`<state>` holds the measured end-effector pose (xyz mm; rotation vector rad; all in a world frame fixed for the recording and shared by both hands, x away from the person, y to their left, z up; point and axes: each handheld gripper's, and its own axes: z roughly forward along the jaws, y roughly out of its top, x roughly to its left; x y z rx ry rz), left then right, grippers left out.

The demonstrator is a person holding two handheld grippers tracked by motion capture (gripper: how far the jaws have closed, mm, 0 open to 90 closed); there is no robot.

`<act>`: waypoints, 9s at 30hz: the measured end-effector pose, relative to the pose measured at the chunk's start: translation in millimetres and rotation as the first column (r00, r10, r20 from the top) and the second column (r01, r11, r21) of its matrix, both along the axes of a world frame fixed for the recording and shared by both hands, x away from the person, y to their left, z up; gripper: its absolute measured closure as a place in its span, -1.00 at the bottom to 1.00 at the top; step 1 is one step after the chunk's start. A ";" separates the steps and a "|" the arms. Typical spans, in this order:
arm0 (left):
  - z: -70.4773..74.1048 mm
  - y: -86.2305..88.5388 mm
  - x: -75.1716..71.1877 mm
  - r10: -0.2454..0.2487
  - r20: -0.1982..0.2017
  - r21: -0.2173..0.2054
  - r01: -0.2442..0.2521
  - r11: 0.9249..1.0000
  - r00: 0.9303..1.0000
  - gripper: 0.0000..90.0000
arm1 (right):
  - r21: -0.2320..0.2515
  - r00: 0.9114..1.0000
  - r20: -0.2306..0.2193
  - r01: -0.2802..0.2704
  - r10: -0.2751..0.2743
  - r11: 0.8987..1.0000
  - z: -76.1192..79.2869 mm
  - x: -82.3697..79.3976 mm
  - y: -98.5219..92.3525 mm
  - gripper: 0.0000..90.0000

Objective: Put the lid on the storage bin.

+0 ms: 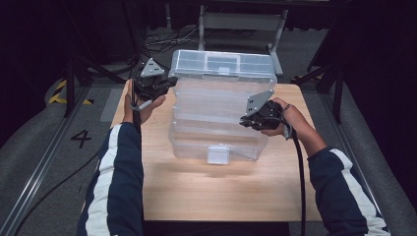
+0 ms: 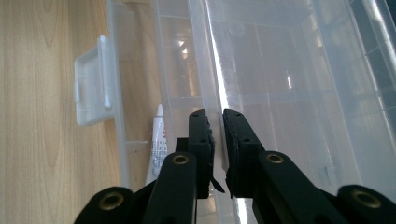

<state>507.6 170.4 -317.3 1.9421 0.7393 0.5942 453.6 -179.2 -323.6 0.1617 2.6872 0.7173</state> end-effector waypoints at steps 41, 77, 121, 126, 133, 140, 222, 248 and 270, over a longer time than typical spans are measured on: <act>-6.1 -1.2 -33.8 -0.086 0.025 0.063 0.085 0.994 0.996 1.00 | 0.134 0.996 0.045 0.075 -0.082 0.988 -1.2 -29.1 -65.9 0.91; -30.0 2.7 -62.1 -0.136 0.010 0.081 0.135 0.988 0.991 1.00 | 0.173 0.996 0.035 0.071 -0.078 0.982 -19.5 -41.1 -72.6 0.90; -58.5 9.8 -97.9 -0.173 -0.018 0.181 0.173 0.968 0.985 1.00 | 0.231 0.986 0.005 0.160 -0.166 0.960 -38.0 -49.5 -96.1 0.79; -61.3 9.4 -101.9 -0.175 -0.026 0.192 0.177 0.965 0.984 1.00 | 0.237 0.983 0.003 0.178 -0.183 0.955 -39.6 -48.9 -99.1 0.77; -66.2 11.4 -106.4 -0.178 -0.044 0.186 0.183 0.965 0.983 1.00 | 0.244 0.981 -0.006 0.192 -0.196 0.951 -41.1 -49.3 -99.8 0.76; -71.1 12.1 -109.4 -0.179 -0.061 0.210 0.188 0.960 0.982 1.00 | 0.231 0.981 -0.011 0.191 -0.194 0.954 -44.9 -50.3 -100.3 0.75; -153.6 74.3 -161.8 0.016 -0.245 0.359 0.075 0.930 0.969 -0.51 | 0.198 0.911 -0.063 0.411 -0.407 0.890 -116.7 -95.4 -175.6 -0.29; -183.8 100.1 -178.8 0.018 -0.347 0.154 0.038 0.987 0.938 -0.68 | 0.301 0.819 -0.251 0.573 -0.516 0.762 -172.4 -97.3 -204.0 -0.60; -184.1 93.9 -178.8 0.053 -0.354 0.157 0.003 0.988 0.934 -0.76 | 0.301 0.815 -0.252 0.578 -0.521 0.759 -172.5 -97.5 -203.5 -0.61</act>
